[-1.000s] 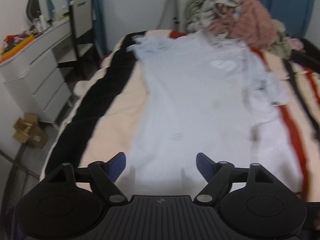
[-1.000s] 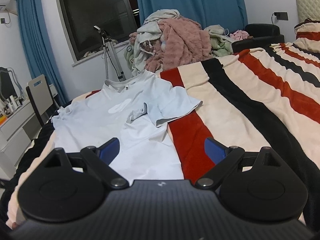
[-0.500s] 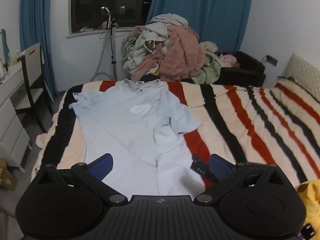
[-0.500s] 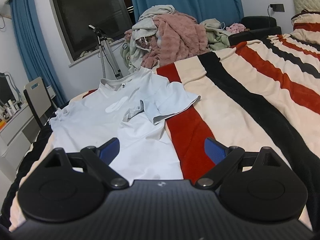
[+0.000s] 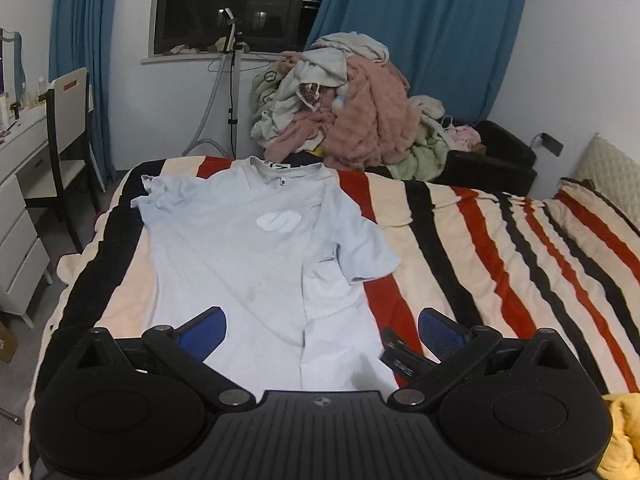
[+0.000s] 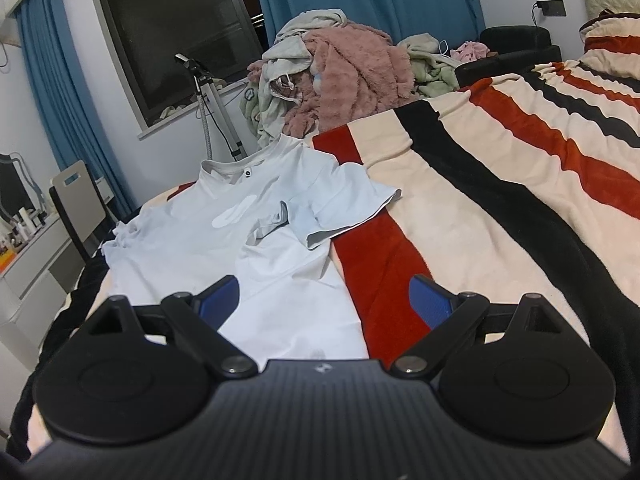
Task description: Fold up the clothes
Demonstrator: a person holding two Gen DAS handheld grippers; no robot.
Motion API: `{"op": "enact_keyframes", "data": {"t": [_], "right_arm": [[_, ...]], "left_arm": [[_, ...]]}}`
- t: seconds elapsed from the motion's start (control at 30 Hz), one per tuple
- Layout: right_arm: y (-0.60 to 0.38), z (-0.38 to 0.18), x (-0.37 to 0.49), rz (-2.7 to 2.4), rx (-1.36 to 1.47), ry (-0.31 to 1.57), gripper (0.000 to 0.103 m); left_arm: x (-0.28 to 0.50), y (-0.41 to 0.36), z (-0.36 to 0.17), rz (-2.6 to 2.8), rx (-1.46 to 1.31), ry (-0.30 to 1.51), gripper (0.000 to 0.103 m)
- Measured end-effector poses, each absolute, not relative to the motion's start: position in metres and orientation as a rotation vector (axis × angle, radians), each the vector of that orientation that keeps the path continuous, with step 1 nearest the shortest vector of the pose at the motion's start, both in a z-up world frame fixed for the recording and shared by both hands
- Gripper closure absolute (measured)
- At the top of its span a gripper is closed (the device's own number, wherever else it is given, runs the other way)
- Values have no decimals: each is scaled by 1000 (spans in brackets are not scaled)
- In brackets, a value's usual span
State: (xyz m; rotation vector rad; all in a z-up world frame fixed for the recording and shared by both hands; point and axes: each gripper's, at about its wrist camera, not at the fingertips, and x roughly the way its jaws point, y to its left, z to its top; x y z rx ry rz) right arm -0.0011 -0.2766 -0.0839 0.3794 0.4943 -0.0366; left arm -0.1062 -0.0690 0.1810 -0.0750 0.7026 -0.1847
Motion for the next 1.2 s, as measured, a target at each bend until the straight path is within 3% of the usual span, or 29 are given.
{"op": "enact_keyframes", "data": {"t": [0.33,0.5,0.63,0.7,0.9,0.97,1.07,1.2], "right_arm": [[-290,-86,17,-48,467,511,10],[-293,-71,65,-45,470,450,10],[-308,-102,136,-92,482,475,10],[-315,-117,172,-116,487,488,25],[-336,-135,255,-176,416,494,26],[-342,-128,271,-189,351,480,39],[-351,-117,296,-209,252,459,85],[-364,-102,329,-235,121,430,91]], "left_arm": [[-4,-25,66,-119,-149,620,0],[37,-4,8,-64,-183,637,0],[62,4,-27,-84,-159,626,0],[74,5,-39,-60,-129,614,0],[104,13,-63,-38,-162,596,0],[108,13,-68,-31,-156,609,0],[115,16,-73,-36,-187,644,0],[113,17,-73,-20,-212,630,0]]}}
